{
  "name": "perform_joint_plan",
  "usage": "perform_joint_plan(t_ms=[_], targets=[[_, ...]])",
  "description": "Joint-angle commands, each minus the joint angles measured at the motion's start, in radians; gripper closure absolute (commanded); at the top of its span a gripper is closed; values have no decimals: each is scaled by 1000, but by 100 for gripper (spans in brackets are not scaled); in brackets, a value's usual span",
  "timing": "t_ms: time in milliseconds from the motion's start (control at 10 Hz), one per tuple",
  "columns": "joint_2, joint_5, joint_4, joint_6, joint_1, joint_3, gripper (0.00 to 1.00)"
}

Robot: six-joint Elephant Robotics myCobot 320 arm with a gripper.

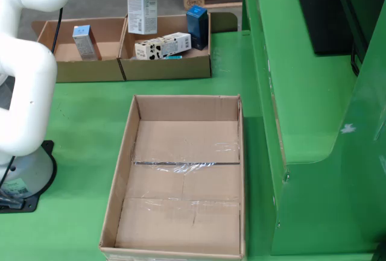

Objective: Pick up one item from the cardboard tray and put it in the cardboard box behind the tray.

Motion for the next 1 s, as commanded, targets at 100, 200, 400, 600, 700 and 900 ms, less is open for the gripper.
perform_joint_plan(t_ms=[100, 200, 400, 600, 700, 900], targets=[[-183, -289, 653, -219, -49, 28, 100], [-183, -289, 653, -222, -49, 28, 100], [-192, -289, 653, -208, -63, 28, 100], [-192, -289, 653, -225, -63, 28, 100], [-192, -289, 653, -245, -63, 28, 100], [-192, -289, 653, -276, -63, 28, 100]])
